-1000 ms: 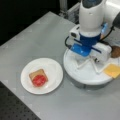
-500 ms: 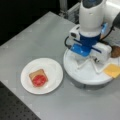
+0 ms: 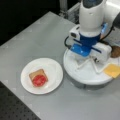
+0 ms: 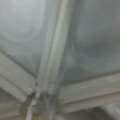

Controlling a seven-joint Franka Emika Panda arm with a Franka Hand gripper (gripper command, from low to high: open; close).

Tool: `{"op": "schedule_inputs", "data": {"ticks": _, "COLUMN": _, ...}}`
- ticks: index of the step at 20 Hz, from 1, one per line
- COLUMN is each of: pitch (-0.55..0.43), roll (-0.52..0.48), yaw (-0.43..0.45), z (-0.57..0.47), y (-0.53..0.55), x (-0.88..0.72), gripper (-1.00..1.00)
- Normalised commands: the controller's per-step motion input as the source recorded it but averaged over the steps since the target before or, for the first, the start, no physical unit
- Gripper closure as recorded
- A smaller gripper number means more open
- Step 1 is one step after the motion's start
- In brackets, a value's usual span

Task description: Ingredient selection for cheeseburger or sandwich

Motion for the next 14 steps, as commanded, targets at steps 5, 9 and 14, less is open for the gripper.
{"op": "schedule_inputs", "data": {"ticks": 5, "pitch": -0.431, "roll": -0.015, "yaw": 0.219, "z": -1.0, "y": -0.07, "x": -0.61, "gripper": -1.0}}
{"op": "schedule_inputs", "data": {"ticks": 9, "pitch": -0.413, "roll": 0.008, "yaw": 0.167, "z": -1.0, "y": -0.03, "x": -0.6, "gripper": -1.0}}
{"op": "schedule_inputs", "data": {"ticks": 14, "pitch": -0.399, "roll": 0.01, "yaw": 0.15, "z": -1.0, "y": 0.0, "x": -0.61, "gripper": -1.0}}
